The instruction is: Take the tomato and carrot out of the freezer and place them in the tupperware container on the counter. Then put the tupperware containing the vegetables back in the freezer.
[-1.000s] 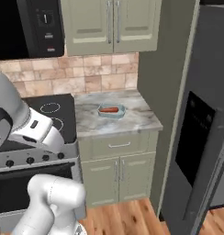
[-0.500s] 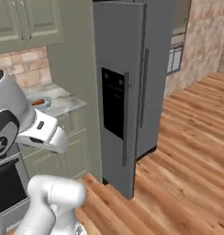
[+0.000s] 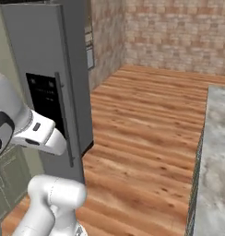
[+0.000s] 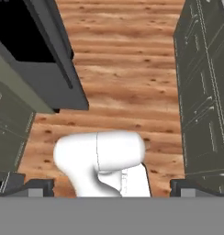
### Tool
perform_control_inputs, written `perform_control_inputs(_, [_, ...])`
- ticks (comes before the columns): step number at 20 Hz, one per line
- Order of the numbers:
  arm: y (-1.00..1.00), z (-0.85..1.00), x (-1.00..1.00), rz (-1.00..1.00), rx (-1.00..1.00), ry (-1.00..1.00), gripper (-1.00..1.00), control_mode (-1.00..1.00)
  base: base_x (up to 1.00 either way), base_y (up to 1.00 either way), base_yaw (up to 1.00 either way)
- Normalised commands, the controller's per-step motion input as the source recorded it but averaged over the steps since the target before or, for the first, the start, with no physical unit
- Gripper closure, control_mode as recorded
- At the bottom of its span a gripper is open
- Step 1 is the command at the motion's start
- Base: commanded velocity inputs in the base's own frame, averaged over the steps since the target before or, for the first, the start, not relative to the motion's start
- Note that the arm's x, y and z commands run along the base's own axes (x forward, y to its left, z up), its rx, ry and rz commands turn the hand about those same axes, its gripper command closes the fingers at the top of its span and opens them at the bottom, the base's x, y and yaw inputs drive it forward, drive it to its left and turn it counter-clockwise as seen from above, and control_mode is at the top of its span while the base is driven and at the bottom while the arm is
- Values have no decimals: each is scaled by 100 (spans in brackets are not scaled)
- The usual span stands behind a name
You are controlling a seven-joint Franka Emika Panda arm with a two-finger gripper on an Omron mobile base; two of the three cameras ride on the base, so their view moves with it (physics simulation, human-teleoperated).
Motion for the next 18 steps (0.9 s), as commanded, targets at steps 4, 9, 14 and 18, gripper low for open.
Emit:
perform_control_inputs(4, [0, 0, 0, 0, 0, 0, -100, 100, 96, -4, -47])
perform_control_inputs(9, [0, 0, 0, 0, 0, 0, -100, 100, 100, 0, -20])
perform_control_inputs(14, [0, 0, 0, 0, 0, 0, -100, 100, 100, 0, 1])
perform_control_inputs(18, [0, 0, 0, 0, 0, 0, -100, 100, 100, 0, 15])
